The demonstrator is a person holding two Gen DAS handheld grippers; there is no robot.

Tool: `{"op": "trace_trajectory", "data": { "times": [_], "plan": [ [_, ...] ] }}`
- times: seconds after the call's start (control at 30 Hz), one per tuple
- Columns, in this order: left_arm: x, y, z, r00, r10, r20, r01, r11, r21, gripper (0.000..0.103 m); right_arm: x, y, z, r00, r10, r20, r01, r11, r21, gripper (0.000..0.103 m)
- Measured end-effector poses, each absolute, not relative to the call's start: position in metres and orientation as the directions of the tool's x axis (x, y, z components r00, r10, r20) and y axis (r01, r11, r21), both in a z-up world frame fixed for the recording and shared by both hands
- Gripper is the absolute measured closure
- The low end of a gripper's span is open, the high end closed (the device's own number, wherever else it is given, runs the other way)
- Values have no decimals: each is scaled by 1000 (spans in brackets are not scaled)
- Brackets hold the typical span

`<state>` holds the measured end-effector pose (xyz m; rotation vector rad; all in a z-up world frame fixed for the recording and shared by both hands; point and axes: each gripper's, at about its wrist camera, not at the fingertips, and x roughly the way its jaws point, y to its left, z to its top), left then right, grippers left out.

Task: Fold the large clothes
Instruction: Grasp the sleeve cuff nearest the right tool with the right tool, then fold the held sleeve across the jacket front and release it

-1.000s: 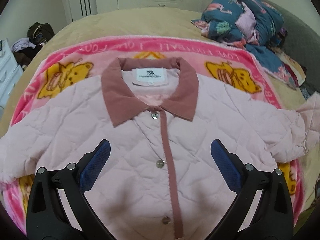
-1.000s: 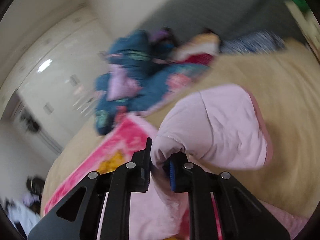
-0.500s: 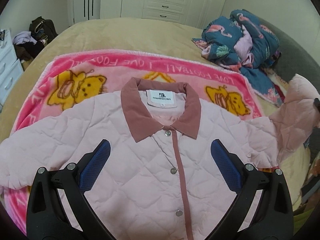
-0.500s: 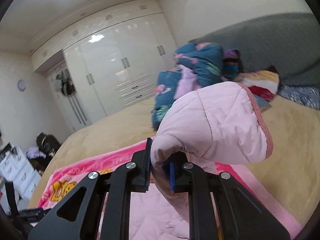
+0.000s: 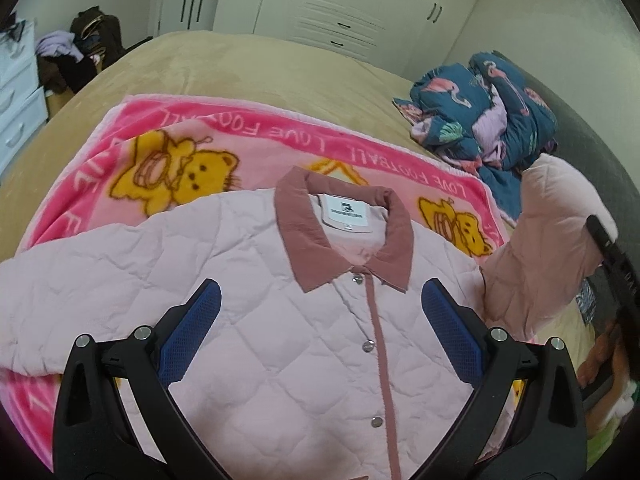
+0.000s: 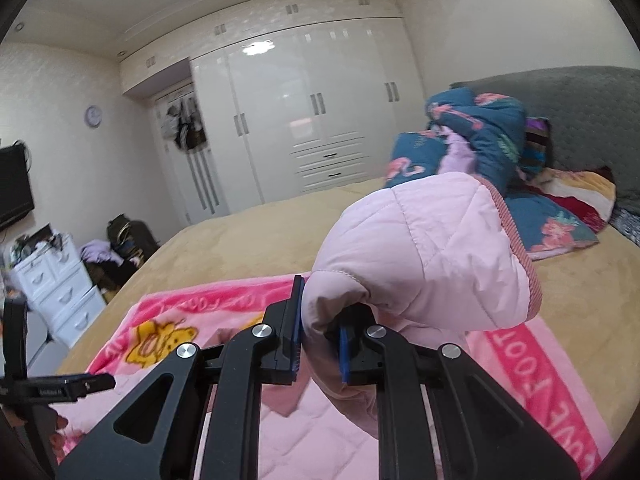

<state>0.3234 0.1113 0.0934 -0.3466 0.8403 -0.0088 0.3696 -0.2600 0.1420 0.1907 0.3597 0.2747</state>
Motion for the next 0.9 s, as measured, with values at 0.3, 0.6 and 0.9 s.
{"op": "trace_trajectory", "data": {
  "times": [0.3,0.6,0.9],
  "plan": [
    [316,140,73,663,-156,-732,-164,924,-346,9,373,-195,104,847,369,-384,-310,928,207,90],
    [314,137,52,644,-184,-742,-157,918,-364,9,366,-133,29,742,421,-521,-361,907,218,90],
    [314,133,33,615,-201,-763,-170,910,-377,9,349,-113,-30,598,511,-617,-361,860,362,59]
  ]
}}
